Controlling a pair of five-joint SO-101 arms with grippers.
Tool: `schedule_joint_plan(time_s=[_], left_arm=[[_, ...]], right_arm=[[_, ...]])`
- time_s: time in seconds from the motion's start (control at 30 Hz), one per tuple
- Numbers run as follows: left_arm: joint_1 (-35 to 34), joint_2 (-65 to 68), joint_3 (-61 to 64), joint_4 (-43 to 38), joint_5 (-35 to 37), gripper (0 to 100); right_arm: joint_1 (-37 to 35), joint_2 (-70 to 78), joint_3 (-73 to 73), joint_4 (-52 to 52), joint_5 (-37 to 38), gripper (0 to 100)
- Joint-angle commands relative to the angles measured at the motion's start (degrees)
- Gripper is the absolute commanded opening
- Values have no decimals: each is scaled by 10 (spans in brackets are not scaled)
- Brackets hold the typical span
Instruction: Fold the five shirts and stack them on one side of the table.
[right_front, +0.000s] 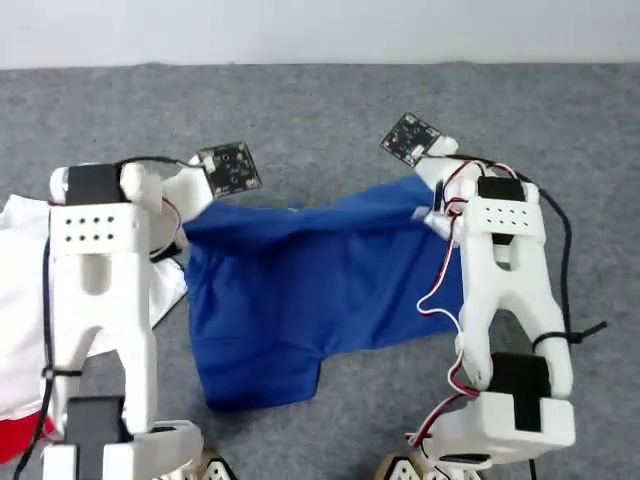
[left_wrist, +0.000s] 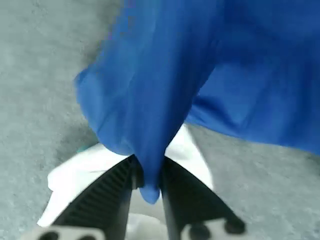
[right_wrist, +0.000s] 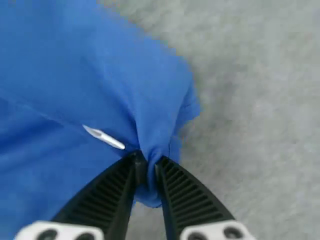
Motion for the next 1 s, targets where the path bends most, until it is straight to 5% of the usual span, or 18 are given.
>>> schedule_joint_plan(time_s=[0.0,0.43,0.97], left_arm=[[-5,-68,23,29,-2,14],[85,-293,385,25,5,14],[80,-349,502,-47,87,15]], right_arm=[[8,-42,-32,72,7,10],[36,-73,-28,277,28,9],[92,-74,-27,339,94,9]])
